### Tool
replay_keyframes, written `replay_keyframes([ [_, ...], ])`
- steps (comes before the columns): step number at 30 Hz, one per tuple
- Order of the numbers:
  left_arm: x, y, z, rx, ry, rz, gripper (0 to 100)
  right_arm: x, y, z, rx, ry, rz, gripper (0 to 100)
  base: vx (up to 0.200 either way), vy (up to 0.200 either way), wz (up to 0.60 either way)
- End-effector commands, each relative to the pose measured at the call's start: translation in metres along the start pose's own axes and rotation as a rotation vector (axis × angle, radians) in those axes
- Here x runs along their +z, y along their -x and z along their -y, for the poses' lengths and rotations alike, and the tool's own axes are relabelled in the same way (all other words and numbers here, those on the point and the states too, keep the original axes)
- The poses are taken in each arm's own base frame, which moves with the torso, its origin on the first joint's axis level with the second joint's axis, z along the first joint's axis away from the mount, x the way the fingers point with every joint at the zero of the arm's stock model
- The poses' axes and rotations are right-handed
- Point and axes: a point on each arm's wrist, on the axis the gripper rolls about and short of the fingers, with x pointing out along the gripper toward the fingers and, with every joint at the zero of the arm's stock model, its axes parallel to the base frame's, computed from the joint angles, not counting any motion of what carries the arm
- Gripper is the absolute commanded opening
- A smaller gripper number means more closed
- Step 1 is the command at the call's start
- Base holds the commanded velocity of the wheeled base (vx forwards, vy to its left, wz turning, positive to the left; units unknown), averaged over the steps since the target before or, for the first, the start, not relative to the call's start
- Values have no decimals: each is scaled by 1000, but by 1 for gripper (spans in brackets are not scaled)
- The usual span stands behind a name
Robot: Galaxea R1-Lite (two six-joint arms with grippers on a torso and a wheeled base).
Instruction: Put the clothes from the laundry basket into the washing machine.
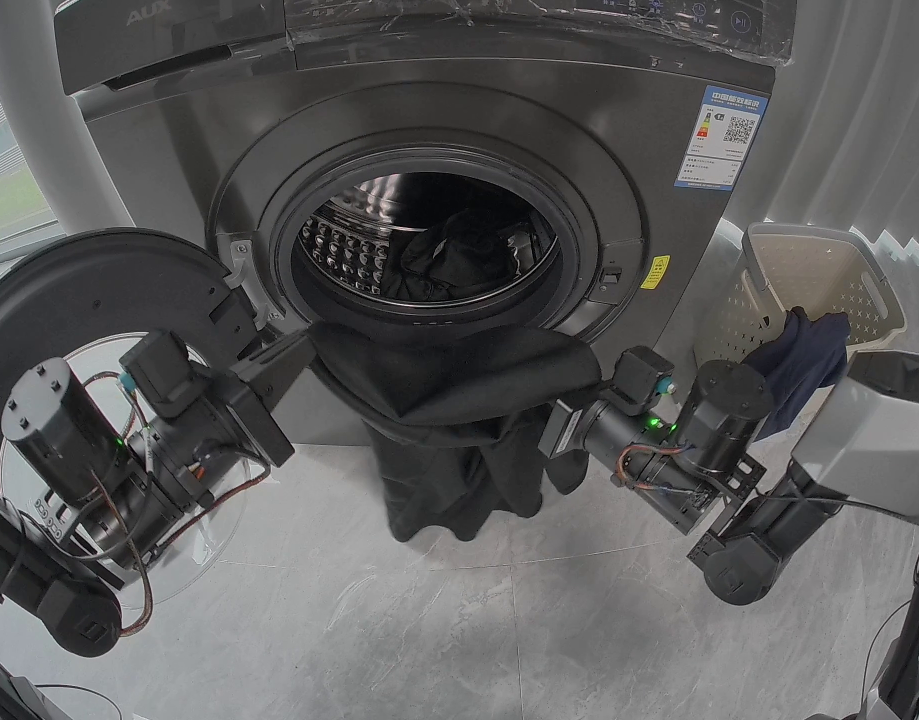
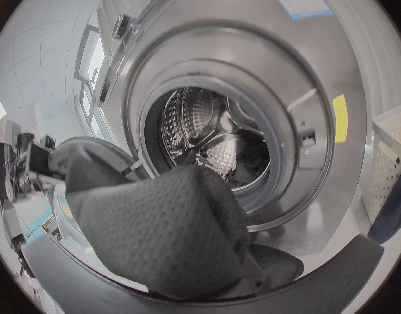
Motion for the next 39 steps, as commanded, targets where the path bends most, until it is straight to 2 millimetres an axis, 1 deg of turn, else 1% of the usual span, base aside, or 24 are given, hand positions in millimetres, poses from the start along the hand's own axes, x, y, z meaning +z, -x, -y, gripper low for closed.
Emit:
replay_keyframes([
  [1,-25,1,-6,23,14,-105,0,29,5,-5,12,-2,77,0,0,0,0],
  [7,-54,3,-7,23,5,-224,0,40,4,-15,38,-12,118,0,0,0,0],
  [8,-54,3,-7,23,5,-224,0,40,4,-15,38,-12,118,0,0,0,0],
  [9,-60,4,-8,26,5,-250,0,42,3,-16,42,-13,123,0,0,0,0],
  [10,-61,4,-8,25,3,-255,0,42,3,-17,42,-13,125,0,0,0,0],
  [11,-65,6,-9,25,-6,-272,100,42,3,-17,42,-15,126,0,0,0,0],
  [16,-67,7,-8,24,-3,-286,100,43,2,-18,45,-17,129,0,0,0,0],
  [19,-80,16,-6,17,4,-355,100,42,2,-19,48,-23,128,0,0,0,0],
  [21,-90,25,-2,-17,3,-424,100,41,2,-22,52,-28,126,0,0,0,0],
  [22,-91,25,-2,-18,2,-427,100,41,2,-22,52,-28,126,0,0,0,0],
  [23,-96,30,1,-48,-9,-466,100,41,1,-23,54,-34,127,0,0,0,0],
  [27,-104,45,7,-74,-18,-539,100,44,-1,-26,56,-45,142,0,0,0,0],
  [30,-111,53,7,-72,-9,-592,100,45,-3,-29,64,-48,153,0,0,0,0],
  [33,-114,54,7,-69,-7,-607,100,44,-3,-33,74,-50,151,0,0,0,0],
  [36,-117,48,8,-88,-5,-605,100,44,-4,-37,85,-55,152,0,0,0,0],
  [39,-113,30,9,-110,-16,-534,100,42,-2,-43,96,-60,145,0,0,0,0],
])
